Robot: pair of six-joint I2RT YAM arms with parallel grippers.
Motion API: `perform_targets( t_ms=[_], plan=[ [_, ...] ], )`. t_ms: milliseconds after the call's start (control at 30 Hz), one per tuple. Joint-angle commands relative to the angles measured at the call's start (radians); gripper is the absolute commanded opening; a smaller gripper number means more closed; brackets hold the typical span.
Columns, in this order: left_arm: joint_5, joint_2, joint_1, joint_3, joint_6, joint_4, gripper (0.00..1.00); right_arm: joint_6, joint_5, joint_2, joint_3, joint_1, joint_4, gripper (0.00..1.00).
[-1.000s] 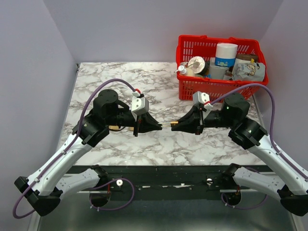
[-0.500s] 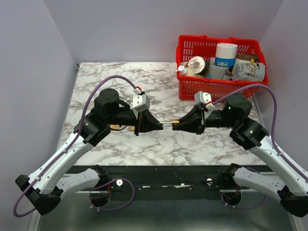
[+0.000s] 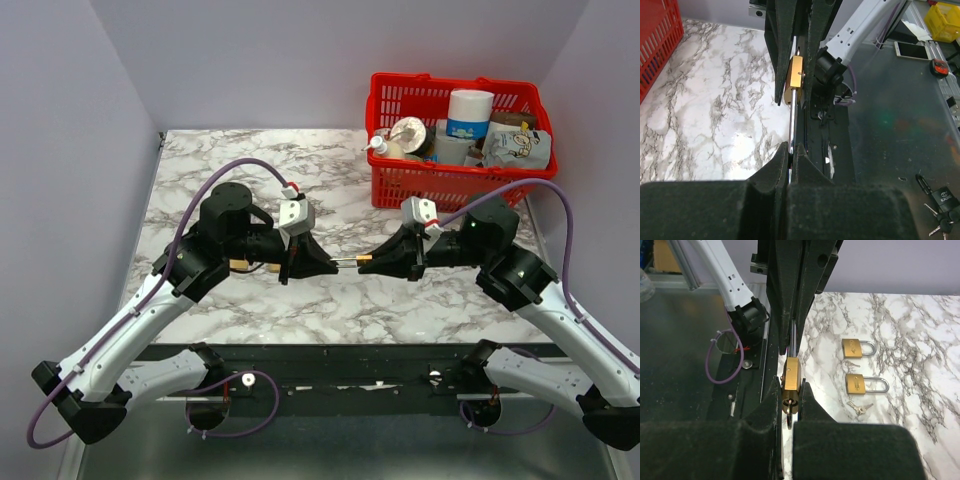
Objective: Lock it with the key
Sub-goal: Lock the lock.
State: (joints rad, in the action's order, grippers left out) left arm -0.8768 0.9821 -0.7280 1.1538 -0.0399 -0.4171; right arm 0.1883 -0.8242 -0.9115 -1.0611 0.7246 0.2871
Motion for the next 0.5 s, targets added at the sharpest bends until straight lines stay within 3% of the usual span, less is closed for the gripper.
perform_targets(
  t_ms=[0, 467],
  plan=[
    [-0.045, 0.02, -0.022, 0.027, -0.038, 0.056, 0.0, 0.03, -0.023, -0.029, 0.004, 0.01, -0.028, 0.01],
    [-0.011, 0.058, -0.057, -0.016, -0.212, 0.305, 0.0, -0.119, -0.078, -0.096, 0.032, 0.058, -0.169, 0.01]
  ],
)
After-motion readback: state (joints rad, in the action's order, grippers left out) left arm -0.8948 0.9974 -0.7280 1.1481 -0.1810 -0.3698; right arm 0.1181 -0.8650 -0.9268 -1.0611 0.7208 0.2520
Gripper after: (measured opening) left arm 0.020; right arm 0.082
